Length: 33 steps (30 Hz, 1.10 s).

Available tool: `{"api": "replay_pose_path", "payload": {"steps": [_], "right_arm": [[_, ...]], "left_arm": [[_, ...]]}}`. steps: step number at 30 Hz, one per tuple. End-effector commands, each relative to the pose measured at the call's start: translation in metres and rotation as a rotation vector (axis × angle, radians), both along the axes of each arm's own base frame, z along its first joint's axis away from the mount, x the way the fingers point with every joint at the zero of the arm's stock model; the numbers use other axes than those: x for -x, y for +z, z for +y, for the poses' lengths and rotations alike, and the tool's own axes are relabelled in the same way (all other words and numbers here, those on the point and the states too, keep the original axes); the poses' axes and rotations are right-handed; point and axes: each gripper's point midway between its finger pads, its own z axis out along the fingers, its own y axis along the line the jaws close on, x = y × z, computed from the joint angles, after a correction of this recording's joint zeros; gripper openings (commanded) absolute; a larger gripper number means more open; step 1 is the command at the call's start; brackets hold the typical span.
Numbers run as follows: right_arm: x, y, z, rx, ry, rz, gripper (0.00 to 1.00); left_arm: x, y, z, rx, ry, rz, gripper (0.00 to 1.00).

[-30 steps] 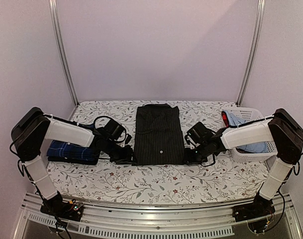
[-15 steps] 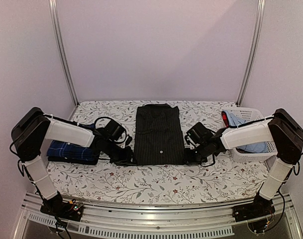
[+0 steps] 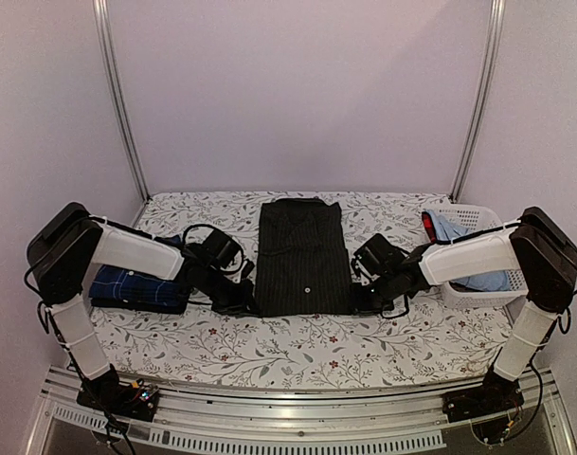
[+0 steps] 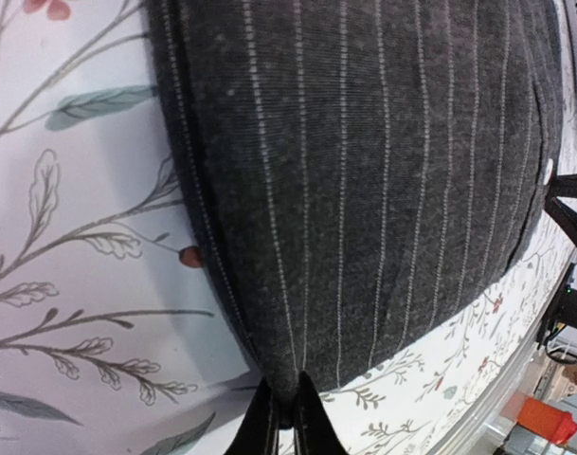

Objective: Fold and stack the long sleeve shirts
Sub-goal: Pick up the 2/3-rectangle-folded shirt from the center of the board, then fold the 2/3-rectangle-folded shirt at the center of the board.

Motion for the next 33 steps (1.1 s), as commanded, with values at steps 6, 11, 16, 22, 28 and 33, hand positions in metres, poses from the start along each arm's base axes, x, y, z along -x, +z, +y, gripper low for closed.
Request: {"api": "replay_pose_path", "payload": {"steps": [6,11,16,22,28,33], "right_arm": [[0.013,0.008,-0.005,0.012,0.002,-0.007,0.0],[0.034,0.033,-0.004,-0.021,0.02,-0.032,0.0],[0.055,0.068,-0.007,-0.061,0.007,-0.042,0.0],[0.03,0.167,0.008,-0.244,-0.023,-0.168,0.0],[-0.06,0.197,0.021,-0.3,-0.051,-0.295,0.0],[-0.157,0.158,0.016,-0.325,-0.132,-0.302,0.0]], "left_arm": [[0.012,0.008,0.004,-0.025,-0.02,0.003,0.0],[0.028,0.03,0.012,-0.04,-0.039,-0.026,0.0],[0.054,0.063,0.019,-0.042,-0.057,-0.045,0.0],[0.024,0.143,0.005,0.038,-0.044,-0.213,0.0],[-0.061,0.172,-0.014,0.157,0.004,-0.294,0.0],[-0.155,0.128,-0.017,0.185,0.057,-0.283,0.0]]}}
